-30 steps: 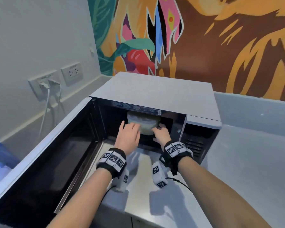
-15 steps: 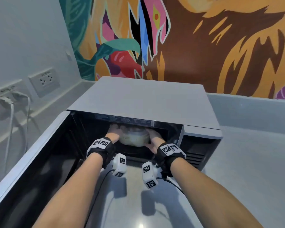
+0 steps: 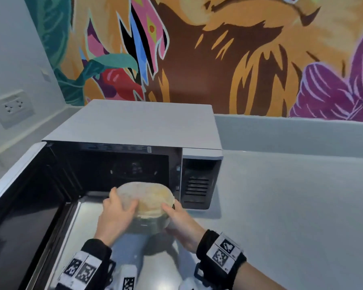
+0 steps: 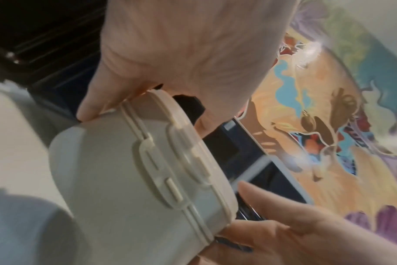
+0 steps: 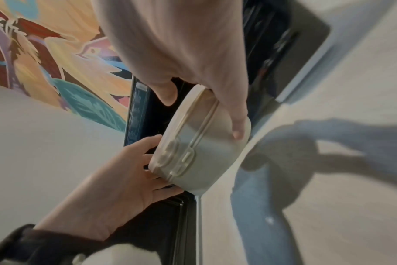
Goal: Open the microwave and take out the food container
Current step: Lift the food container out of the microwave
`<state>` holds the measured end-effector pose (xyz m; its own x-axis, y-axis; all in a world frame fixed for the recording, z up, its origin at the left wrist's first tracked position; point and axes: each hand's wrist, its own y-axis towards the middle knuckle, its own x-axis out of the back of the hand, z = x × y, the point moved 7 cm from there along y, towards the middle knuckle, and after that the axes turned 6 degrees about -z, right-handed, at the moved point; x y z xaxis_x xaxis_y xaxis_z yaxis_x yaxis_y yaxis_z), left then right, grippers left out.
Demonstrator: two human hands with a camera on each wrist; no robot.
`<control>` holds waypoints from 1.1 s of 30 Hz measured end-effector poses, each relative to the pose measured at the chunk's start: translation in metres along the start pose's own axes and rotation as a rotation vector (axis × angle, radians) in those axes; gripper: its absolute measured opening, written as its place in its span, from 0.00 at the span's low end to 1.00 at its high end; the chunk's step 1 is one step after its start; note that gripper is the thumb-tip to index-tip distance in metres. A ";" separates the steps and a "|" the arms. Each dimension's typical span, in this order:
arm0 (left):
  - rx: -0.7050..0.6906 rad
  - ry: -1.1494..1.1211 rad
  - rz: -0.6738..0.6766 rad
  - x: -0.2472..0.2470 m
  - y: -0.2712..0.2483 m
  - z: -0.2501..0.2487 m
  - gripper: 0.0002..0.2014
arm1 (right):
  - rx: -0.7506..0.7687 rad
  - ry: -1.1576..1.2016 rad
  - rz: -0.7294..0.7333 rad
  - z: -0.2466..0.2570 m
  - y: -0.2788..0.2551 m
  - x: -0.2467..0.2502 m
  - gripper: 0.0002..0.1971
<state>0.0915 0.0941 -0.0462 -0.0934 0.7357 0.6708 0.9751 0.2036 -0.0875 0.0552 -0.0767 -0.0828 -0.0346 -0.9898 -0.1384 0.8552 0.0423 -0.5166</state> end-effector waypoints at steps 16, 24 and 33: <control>-0.163 -0.197 0.572 -0.277 -0.139 -0.137 0.42 | 0.049 0.076 -0.609 -0.037 -0.111 0.319 0.19; -0.219 -0.239 0.649 -0.329 -0.120 -0.183 0.40 | 0.041 0.141 -0.706 -0.014 -0.081 0.386 0.22; -0.245 -0.184 0.709 -0.349 -0.097 -0.184 0.39 | 0.079 0.214 -0.767 -0.022 -0.067 0.391 0.26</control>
<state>0.0662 -0.3014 -0.1368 0.5588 0.7370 0.3802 0.8292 -0.4891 -0.2707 -0.0276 -0.4632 -0.1209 -0.7192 -0.6914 0.0682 0.5867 -0.6570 -0.4734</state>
